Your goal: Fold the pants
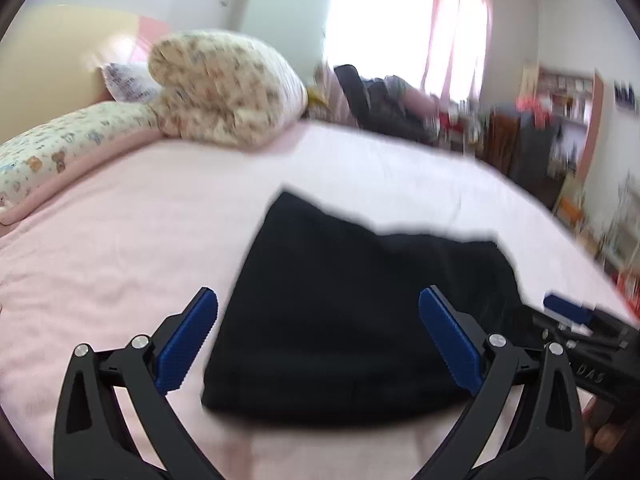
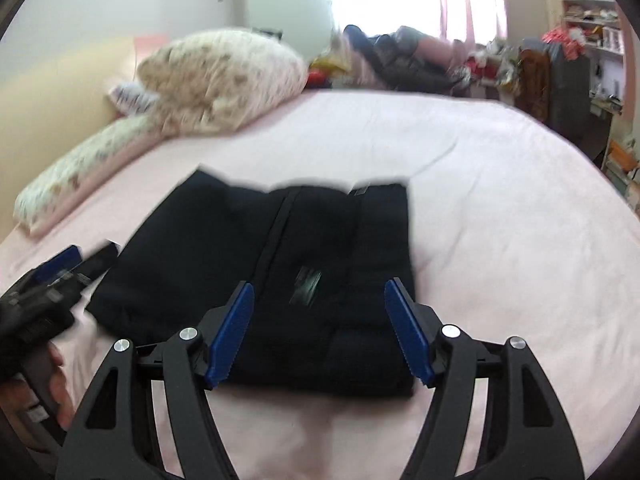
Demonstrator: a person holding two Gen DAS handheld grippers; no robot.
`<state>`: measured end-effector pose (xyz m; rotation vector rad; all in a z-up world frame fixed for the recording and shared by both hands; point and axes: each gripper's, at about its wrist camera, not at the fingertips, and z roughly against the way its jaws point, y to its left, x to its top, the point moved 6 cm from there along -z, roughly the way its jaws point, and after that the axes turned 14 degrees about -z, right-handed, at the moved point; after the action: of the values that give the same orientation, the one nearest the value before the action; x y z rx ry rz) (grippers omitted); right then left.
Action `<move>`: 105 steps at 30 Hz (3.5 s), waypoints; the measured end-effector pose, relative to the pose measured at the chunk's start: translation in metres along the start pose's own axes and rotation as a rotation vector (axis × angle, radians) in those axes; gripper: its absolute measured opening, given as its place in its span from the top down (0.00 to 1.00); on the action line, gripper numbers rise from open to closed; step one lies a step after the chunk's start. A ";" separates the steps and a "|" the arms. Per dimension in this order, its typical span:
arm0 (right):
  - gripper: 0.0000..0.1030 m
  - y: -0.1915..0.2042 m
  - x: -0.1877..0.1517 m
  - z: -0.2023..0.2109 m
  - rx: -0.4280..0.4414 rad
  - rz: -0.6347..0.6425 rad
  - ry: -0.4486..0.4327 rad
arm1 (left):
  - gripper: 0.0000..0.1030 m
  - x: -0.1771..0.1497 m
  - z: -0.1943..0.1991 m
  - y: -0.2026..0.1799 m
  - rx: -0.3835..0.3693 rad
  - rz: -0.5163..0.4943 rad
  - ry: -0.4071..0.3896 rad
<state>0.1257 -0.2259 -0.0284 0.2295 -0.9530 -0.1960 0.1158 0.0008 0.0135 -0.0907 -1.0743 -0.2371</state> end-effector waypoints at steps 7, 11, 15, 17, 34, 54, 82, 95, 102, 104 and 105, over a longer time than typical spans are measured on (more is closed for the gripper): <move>0.32 0.002 0.035 -0.040 0.007 -0.004 0.115 | 0.02 0.005 -0.068 -0.008 -0.065 -0.093 0.250; 0.32 -0.012 0.005 -0.089 -0.059 -0.022 0.310 | 0.02 -0.022 -0.087 -0.020 -0.023 -0.205 0.313; 0.32 -0.016 0.002 -0.091 -0.025 -0.033 0.283 | 0.02 -0.023 -0.084 -0.020 -0.027 -0.213 0.300; 0.32 -0.018 0.006 -0.070 0.002 -0.056 0.239 | 0.02 -0.019 -0.073 -0.011 -0.075 -0.158 0.294; 0.27 -0.020 -0.018 -0.011 0.135 -0.004 0.224 | 0.02 -0.022 -0.027 -0.012 -0.165 -0.126 0.238; 0.12 -0.103 0.011 -0.103 0.351 -0.444 0.590 | 0.02 -0.007 -0.114 0.067 -0.458 0.150 0.592; 0.56 -0.097 0.010 -0.114 0.512 -0.483 0.591 | 0.38 -0.017 -0.144 0.048 -0.503 0.247 0.661; 0.69 -0.092 0.027 -0.106 0.671 -0.589 0.530 | 0.80 0.002 -0.124 0.043 -0.469 0.217 0.563; 0.70 -0.087 0.042 -0.105 0.695 -0.609 0.508 | 0.81 0.024 -0.117 0.039 -0.478 0.221 0.469; 0.70 -0.088 0.052 -0.105 0.702 -0.616 0.481 | 0.81 0.031 -0.119 0.035 -0.484 0.228 0.445; 0.70 -0.089 0.058 -0.103 0.708 -0.622 0.465 | 0.81 0.037 -0.123 0.031 -0.486 0.230 0.427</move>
<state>0.2379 -0.3158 -0.0655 1.1782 -0.4285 -0.3506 0.2453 0.0027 -0.0111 -0.5715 -0.5576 -0.2901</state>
